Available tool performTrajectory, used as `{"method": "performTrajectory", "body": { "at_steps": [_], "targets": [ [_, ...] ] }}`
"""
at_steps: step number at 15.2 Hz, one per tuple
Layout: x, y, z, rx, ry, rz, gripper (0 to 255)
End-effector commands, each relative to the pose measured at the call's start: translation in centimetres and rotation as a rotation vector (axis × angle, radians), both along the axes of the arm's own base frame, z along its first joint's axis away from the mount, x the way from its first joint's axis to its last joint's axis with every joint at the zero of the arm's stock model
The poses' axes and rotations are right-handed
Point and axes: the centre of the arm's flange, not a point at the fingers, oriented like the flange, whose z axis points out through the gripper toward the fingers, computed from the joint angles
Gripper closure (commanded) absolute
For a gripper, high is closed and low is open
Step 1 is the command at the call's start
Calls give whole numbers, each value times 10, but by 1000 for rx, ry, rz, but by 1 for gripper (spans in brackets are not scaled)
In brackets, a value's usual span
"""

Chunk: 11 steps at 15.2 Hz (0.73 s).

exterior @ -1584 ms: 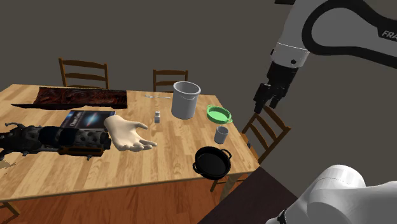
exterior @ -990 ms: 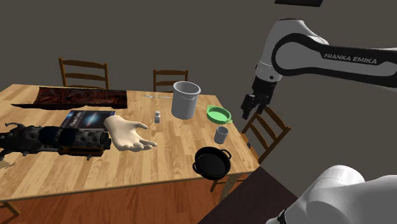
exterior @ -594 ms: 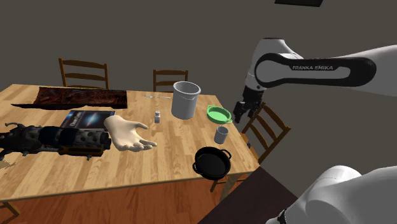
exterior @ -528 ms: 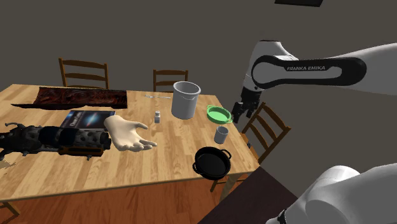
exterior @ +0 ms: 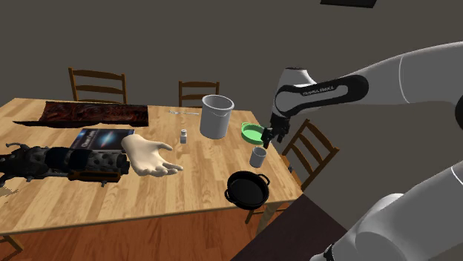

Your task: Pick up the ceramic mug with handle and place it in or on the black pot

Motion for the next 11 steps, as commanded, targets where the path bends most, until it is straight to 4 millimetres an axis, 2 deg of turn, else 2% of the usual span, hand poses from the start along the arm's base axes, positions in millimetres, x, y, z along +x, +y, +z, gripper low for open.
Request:
{"method": "performTrajectory", "body": {
  "at_steps": [1,11],
  "targets": [
    [13,-12,-19,-3,1,3,0],
    [81,-65,-120,-15,9,17,0]
  ]
}}
